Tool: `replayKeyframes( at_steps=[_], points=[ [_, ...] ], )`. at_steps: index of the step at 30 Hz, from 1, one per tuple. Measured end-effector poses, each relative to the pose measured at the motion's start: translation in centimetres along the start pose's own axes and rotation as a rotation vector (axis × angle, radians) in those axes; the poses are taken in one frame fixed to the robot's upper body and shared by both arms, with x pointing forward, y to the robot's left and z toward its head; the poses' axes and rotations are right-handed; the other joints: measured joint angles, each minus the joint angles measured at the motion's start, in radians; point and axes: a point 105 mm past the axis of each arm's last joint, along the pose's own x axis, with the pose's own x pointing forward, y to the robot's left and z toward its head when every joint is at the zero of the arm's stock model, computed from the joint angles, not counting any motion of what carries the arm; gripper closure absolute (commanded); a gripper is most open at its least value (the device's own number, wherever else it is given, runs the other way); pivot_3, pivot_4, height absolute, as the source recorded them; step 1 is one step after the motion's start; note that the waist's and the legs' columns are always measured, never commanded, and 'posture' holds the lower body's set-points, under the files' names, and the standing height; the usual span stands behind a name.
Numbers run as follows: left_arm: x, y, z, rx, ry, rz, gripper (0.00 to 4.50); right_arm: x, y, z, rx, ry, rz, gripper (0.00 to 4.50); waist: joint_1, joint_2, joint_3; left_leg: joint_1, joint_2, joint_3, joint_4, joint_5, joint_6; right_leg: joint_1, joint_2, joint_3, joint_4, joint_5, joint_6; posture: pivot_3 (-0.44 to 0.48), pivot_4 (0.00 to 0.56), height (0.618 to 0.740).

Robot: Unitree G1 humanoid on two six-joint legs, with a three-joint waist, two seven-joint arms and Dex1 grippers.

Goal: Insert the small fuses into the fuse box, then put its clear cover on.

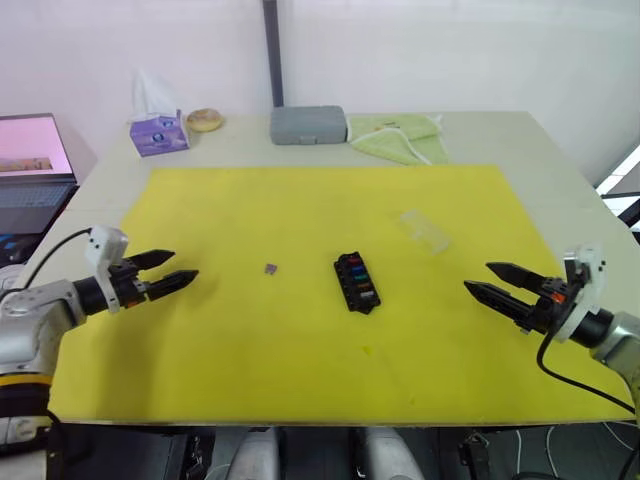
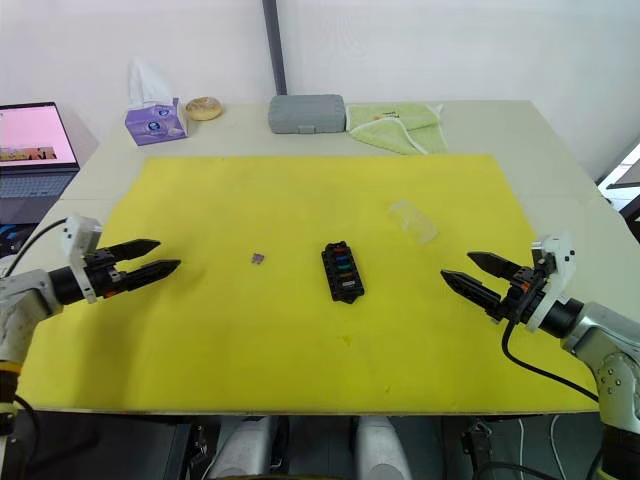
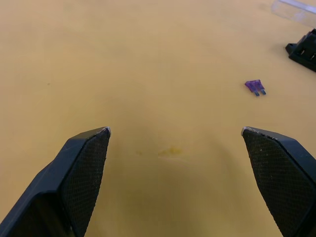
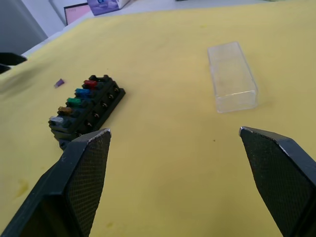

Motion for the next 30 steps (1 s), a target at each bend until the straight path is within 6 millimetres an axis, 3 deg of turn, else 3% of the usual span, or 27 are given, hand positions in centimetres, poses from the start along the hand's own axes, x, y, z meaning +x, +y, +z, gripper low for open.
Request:
replayKeyframes(
  at_steps=[5, 12, 17, 20, 24, 30],
  points=[
    [0.8, 0.1, 0.6, 0.031, -0.004, -0.022, 0.0, -0.2, -0.2, -0.1, -0.011, 0.018, -0.041, 0.03, 0.001, 0.0, 0.0, 0.0, 0.0, 0.0, 0.0, 0.0, 0.0, 0.0, 0.0, 0.0, 0.0, 0.0, 0.0, 0.0, 0.15, 0.74],
    [1.9, -1.2, 0.4, 0.027, 0.013, -0.101, 0.0, 1.0, 2.2, -0.3, -0.027, 0.053, 0.023, 0.03, -0.001, 0.0, 0.0, 0.0, 0.0, -0.001, 0.0, 0.0, 0.0, 0.0, 0.0, 0.0, 0.001, 0.0, 0.0, 0.0, 0.15, 0.74],
    [2.0, -1.6, 0.5, 0.028, 0.02, -0.117, 0.0, 3.1, 4.0, -1.3, -0.049, 0.143, 0.003, 0.03, -0.001, 0.0, 0.0, 0.0, 0.0, -0.001, 0.0, 0.0, 0.0, 0.0, 0.0, 0.0, 0.001, 0.0, 0.0, 0.0, 0.15, 0.74],
    [2.3, -2.9, 0.3, 0.017, 0.019, -0.152, 0.0, 5.6, 6.9, -1.0, -0.064, 0.033, -0.008, 0.03, 0.0, 0.0, 0.0, -0.002, 0.001, -0.004, -0.001, 0.0, 0.0, -0.002, 0.0, 0.0, 0.001, 0.0, 0.0, 0.0, 0.15, 0.74],
    [2.6, -5.4, 1.5, 0.05, -0.001, -0.218, 0.0, 6.8, 11.1, -0.9, -0.048, -0.027, -0.004, 0.03, 0.003, -0.001, 0.0, -0.009, 0.001, -0.009, 0.002, 0.0, 0.0, -0.006, -0.002, -0.003, 0.001, 0.0, 0.0, 0.0, 0.15, 0.74],
    [2.9, -8.5, 3.9, 0.126, -0.02, -0.314, 0.0, 7.7, 12.8, -3.4, 0.03, 0.051, -0.111, 0.03, 0.002, -0.001, -0.001, -0.01, -0.001, -0.009, 0.002, 0.001, -0.002, -0.006, -0.002, -0.003, 0.001, 0.0, 0.0, 0.0, 0.15, 0.74]
  ],
)
